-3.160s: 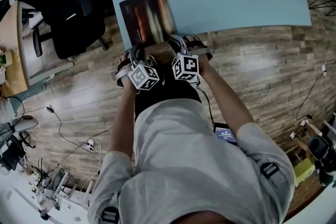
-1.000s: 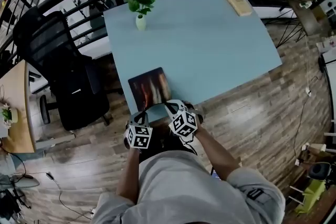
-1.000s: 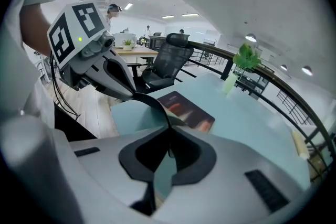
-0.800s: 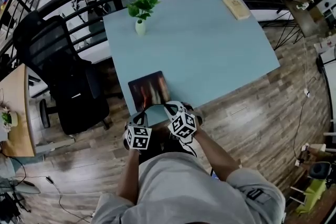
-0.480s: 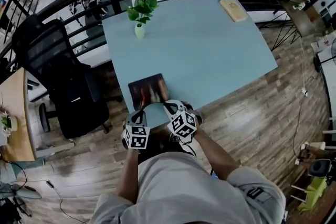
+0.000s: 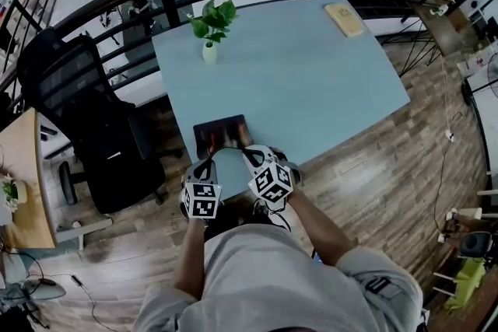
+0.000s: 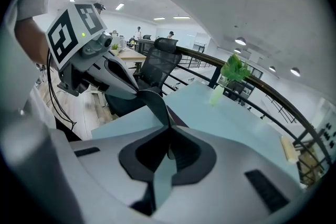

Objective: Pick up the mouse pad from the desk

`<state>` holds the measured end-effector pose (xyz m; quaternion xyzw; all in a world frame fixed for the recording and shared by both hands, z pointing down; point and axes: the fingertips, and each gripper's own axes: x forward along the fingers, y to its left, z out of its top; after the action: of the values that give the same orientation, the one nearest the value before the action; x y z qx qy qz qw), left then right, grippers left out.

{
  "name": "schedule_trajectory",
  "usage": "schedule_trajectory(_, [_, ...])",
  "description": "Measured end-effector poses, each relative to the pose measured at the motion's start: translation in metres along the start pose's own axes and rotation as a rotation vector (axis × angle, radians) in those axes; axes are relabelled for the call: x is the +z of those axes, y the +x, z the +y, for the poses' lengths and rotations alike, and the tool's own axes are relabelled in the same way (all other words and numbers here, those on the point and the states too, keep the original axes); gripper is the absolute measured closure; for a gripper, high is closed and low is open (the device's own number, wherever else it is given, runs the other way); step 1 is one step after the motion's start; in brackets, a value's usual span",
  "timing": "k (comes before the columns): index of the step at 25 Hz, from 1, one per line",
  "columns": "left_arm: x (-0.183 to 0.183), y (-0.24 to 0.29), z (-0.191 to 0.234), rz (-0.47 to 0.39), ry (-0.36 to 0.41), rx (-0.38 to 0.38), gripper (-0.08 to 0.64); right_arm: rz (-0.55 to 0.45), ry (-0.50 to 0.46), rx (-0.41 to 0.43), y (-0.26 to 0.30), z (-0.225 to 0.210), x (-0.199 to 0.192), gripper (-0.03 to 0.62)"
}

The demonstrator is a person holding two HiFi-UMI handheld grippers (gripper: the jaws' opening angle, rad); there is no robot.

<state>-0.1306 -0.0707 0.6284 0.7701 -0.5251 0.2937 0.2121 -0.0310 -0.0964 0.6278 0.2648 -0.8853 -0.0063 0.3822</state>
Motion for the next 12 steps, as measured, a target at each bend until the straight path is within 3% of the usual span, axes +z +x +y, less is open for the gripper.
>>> schedule_trajectory(12, [0.036, 0.0, 0.027, -0.05, 0.006, -0.069, 0.535, -0.023, 0.061, -0.062, 0.006, -0.017, 0.041, 0.577])
